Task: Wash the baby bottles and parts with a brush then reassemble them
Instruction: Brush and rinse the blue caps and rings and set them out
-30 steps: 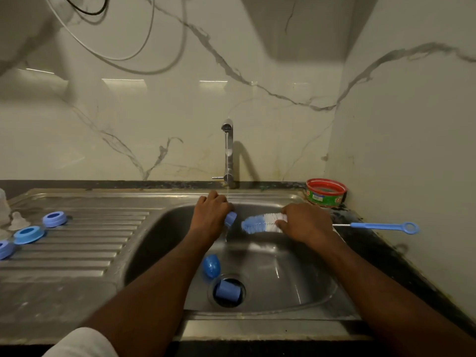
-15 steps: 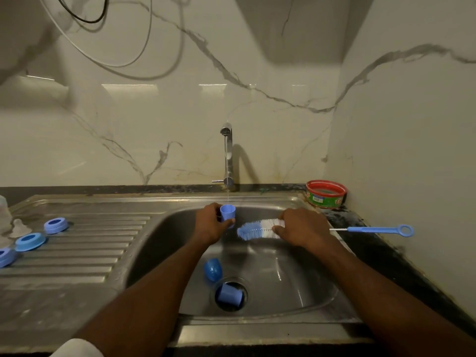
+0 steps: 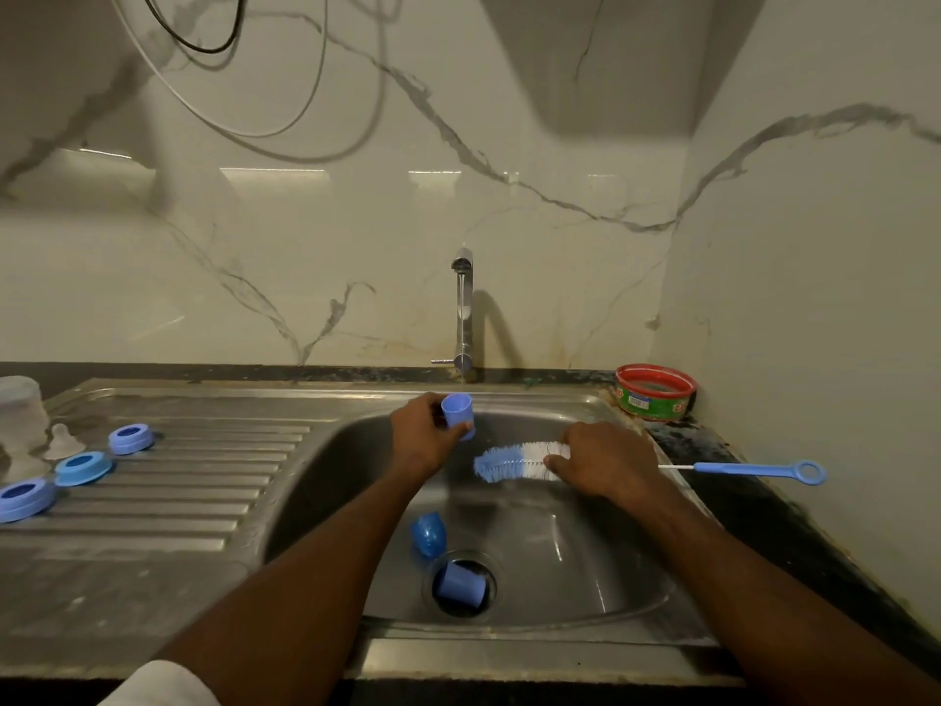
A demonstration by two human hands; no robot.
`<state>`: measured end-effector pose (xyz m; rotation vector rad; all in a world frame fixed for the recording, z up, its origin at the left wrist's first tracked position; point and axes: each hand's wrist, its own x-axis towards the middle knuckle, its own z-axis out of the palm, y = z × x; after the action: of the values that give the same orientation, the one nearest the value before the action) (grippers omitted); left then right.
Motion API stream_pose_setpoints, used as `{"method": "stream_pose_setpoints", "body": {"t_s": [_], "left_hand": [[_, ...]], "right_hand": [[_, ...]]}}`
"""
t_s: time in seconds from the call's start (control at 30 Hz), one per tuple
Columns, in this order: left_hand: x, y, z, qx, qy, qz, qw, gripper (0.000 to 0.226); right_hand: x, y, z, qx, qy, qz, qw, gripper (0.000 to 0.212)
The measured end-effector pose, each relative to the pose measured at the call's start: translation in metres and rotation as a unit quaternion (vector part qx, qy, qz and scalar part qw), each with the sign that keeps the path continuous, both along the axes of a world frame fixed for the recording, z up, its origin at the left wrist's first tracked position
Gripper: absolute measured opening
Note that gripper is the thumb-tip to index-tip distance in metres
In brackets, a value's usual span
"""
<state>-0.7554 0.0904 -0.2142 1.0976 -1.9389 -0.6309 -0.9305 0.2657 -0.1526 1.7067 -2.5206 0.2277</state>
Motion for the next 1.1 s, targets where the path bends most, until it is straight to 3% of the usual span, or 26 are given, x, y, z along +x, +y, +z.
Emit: {"method": "stream_pose_setpoints", "body": {"t_s": [0.1, 0.2, 0.3, 0.43, 0.53, 0.63, 0.73, 0.87, 0.97, 1.1], "left_hand": [[0.0018, 0.003, -0.0006, 0.014, -0.049, 0.0, 0.999, 0.046], [0.0021, 0.0017, -0.0013, 0.003, 0.005, 0.003, 1.0, 0.041], [0.0013, 0.0036, -0.0035, 0.022, -0.049, -0.006, 0.999, 0.041], [-0.0012, 0.0031, -0.0017, 0.019, -0.004, -0.001, 1.0, 0.04], [-0.002, 0.0062, -0.0031, 0.03, -0.052, -0.007, 0.998, 0.037], [-0.0033, 0.0051, -0.0012, 0.018, -0.002, -0.004, 1.0, 0.04], [-0.003, 0.0081, -0.003, 0.024, -0.067, -0.014, 0.997, 0.037], [-0.004, 0.0058, -0.0015, 0.012, -0.012, -0.012, 1.0, 0.041], [-0.0035, 0.0084, -0.0039, 0.023, -0.081, -0.025, 0.996, 0.042], [-0.0034, 0.0084, -0.0014, 0.017, -0.024, -0.048, 0.998, 0.049]], "right_hand": [[0.0004, 0.0013, 0.0007, 0.003, 0.001, -0.006, 1.0, 0.043], [-0.0007, 0.001, 0.0006, 0.014, 0.002, -0.008, 1.0, 0.042], [-0.0018, 0.0032, 0.0004, 0.022, -0.002, -0.011, 1.0, 0.04], [-0.0021, 0.0048, 0.0, 0.033, -0.02, -0.015, 0.999, 0.038], [-0.0015, 0.0051, -0.0008, 0.032, -0.023, -0.018, 0.999, 0.04], [-0.0022, 0.0048, -0.0012, 0.038, -0.03, -0.016, 0.999, 0.039], [-0.0025, 0.0051, -0.002, 0.047, -0.037, -0.014, 0.998, 0.038], [-0.0025, 0.0048, -0.0008, 0.054, -0.033, -0.012, 0.998, 0.039], [-0.002, 0.0053, -0.0014, 0.053, -0.026, -0.014, 0.998, 0.039], [-0.0045, 0.0044, -0.002, 0.055, -0.027, -0.011, 0.998, 0.038]]}}
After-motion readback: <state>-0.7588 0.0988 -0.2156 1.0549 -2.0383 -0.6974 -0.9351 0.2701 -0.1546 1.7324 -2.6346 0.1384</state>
